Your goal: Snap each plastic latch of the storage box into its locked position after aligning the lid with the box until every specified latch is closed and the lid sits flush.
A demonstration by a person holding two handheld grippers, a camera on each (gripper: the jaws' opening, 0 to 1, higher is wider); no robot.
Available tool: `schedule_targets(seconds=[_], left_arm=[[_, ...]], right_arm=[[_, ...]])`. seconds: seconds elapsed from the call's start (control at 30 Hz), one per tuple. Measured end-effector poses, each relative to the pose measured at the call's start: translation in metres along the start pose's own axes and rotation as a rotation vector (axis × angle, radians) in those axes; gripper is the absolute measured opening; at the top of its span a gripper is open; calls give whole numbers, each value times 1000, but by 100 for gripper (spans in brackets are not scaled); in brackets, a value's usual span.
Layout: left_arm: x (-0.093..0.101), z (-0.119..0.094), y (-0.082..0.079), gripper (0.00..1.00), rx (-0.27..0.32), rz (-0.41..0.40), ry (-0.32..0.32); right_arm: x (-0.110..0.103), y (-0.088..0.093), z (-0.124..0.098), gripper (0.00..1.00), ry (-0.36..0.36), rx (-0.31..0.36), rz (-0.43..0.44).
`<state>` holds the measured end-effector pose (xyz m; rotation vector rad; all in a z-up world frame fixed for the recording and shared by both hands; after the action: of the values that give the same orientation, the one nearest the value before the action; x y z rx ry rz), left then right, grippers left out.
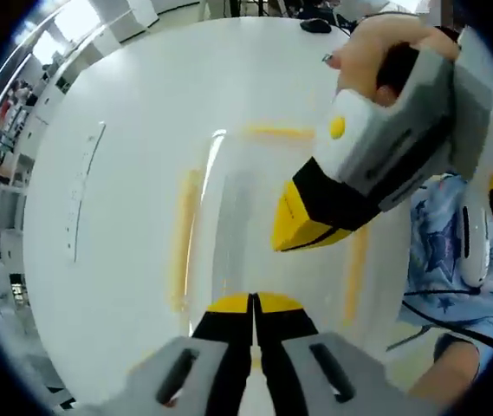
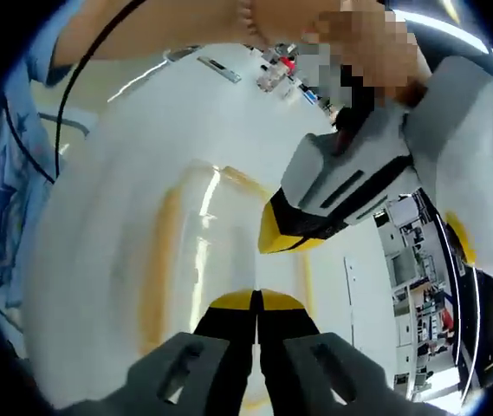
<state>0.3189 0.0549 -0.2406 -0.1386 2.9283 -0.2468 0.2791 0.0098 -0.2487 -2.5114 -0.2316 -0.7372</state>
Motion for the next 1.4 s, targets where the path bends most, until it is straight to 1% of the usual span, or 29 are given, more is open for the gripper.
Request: schedule_targets(seconds=[0.07,0.13,0.2,0.23,0.3,0.43,0.47,0.5,0.53,0.63,0.67,0.7,0.83,0.9,0.97,1.13,1.23,1.33,1.4], left_arm=[[-5,-1,0,1,-3,-13,12],[-7,-2,2,1,10,-39,27],[-9,-2,3,1,26,-49,41],[-9,-1,4,1,30,-75,54],[-8,-1,4,1,25,-75,60],[-3,-1,2,1,-3,-46,54],[-2,-1,2,1,-7,-38,52],[-2,-1,2,1,-8,-26,53],[-3,-1,3,1,-9,-41,58],[-4,-1,2,1,-11,-53,63],[-5,-1,1,1,-13,-52,62],[-5,-1,1,1,-16,-50,60],[-5,-1,-1,1,-35,-49,56],[-5,-1,0,1,-37,-63,60],[-3,-1,1,1,-37,-75,65],[-3,1,-1,1,-57,-84,62],[-4,1,-1,1,-66,-84,64],[-5,1,1,1,-57,-92,71],[-5,1,1,1,-50,-105,74]], right_arm=[[-2,-2,1,0,9,10,12],[-5,-2,-1,0,38,8,23],[-9,-3,-4,0,74,24,67],[-12,-4,-5,0,94,39,98],[-15,-3,-7,0,130,44,129],[-24,-3,-13,0,236,47,191],[-26,-2,-16,0,266,52,223],[-27,-2,-17,0,289,67,258],[-30,-3,-19,0,317,91,283],[-37,-6,-22,0,354,166,324],[-40,-8,-22,0,369,183,319],[-42,-8,-22,0,400,201,332],[-46,-7,-24,0,478,243,387],[-51,-8,-22,0,496,269,403],[-54,-9,-22,0,514,280,406],[-62,-14,-21,0,556,308,379],[-68,-14,-21,0,605,323,361],[-73,-13,-21,0,645,339,358],[-76,-12,-22,0,655,358,368]])
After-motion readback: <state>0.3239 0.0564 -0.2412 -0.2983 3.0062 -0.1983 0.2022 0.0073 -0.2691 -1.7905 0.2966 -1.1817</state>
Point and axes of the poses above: the point that each gripper's makers call its tool centre point, and the gripper's own axes: z roughly forward along the fingers, x roughly to its right, y roughly out of its underside, the point moved 5 cm from there along -z, roughly backward along the fingers, and after that the axes turned 6 degrees about -y, right-handed, at the moved point
